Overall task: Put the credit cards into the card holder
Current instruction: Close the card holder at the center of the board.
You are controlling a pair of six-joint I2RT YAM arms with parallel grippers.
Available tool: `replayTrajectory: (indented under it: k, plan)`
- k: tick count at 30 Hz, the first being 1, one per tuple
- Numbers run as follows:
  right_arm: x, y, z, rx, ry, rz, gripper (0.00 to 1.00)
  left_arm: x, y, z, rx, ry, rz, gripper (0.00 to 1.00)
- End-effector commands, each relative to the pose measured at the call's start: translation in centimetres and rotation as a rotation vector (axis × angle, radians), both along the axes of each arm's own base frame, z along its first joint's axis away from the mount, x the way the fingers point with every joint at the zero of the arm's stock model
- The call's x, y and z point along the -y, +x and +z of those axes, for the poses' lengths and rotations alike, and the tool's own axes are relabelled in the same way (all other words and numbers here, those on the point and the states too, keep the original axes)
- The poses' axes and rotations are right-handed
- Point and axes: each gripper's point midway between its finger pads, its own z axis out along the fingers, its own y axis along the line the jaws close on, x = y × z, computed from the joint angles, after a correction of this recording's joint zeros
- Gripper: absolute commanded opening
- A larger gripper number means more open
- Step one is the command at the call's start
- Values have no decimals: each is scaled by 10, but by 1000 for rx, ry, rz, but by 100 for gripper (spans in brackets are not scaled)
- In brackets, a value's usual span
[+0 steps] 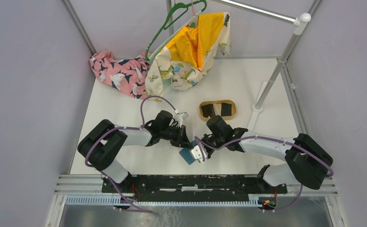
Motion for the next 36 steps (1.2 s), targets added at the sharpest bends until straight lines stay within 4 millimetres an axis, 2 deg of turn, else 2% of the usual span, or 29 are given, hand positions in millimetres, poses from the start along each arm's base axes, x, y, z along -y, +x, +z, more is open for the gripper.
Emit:
replayTrajectory:
  k: [1, 9, 15, 26, 31, 36]
  plan:
    - [-5, 9, -2, 93, -35, -7, 24, -20, -20, -34, -114, 142, 16, 17]
    - [-9, 4, -17, 102, -101, -2, 29, -24, -19, -38, -110, 170, 17, 15]
    - [-11, 13, -16, 113, -98, -59, 29, -24, -20, -39, -110, 172, 12, 15]
    - [-15, 8, -20, 123, -106, -48, 29, -25, -21, -42, -116, 176, 12, 13]
    - [-16, 11, -22, 145, -119, -70, 25, -25, -21, -41, -115, 171, 9, 13]
    - [-13, 14, -21, 169, -128, -74, 16, -24, -21, -40, -114, 168, 7, 13]
